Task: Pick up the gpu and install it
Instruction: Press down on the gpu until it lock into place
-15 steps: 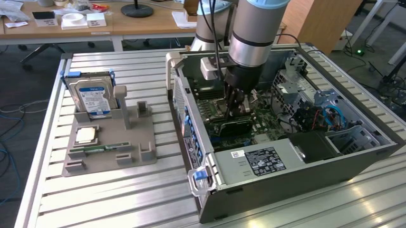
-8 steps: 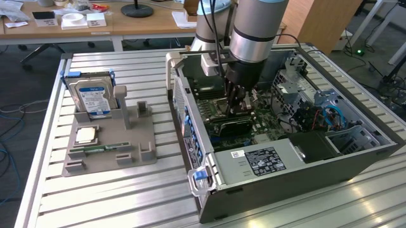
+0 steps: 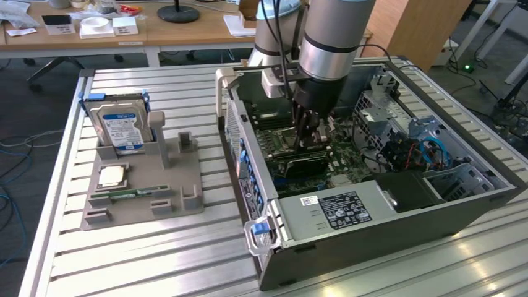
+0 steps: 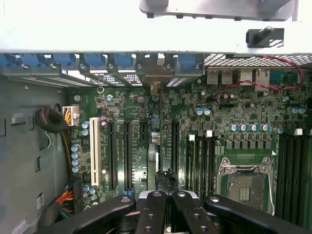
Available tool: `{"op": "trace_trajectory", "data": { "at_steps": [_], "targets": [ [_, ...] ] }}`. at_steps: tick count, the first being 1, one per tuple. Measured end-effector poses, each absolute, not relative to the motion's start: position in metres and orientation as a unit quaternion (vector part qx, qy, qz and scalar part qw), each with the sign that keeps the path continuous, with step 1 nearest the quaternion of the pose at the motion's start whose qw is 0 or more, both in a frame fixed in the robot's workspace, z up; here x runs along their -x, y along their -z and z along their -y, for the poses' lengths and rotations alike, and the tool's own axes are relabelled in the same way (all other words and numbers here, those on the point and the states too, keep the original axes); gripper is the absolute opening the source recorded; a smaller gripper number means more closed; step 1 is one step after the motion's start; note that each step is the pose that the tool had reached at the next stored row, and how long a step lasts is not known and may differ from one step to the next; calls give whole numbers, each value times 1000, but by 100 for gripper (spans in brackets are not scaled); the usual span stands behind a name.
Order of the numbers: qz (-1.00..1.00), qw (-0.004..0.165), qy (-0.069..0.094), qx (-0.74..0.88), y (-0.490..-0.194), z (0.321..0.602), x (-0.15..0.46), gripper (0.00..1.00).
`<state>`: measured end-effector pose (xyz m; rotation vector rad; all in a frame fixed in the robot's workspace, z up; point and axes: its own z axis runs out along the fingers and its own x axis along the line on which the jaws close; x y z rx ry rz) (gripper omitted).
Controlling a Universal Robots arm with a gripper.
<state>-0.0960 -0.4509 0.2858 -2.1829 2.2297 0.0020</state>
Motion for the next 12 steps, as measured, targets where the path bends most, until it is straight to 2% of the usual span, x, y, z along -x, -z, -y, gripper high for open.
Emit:
{"op": "trace_trajectory", "data": {
  "at_steps": [12],
  "targets": [
    [-715, 11, -1, 700, -307, 451, 96, 11]
  ]
}}
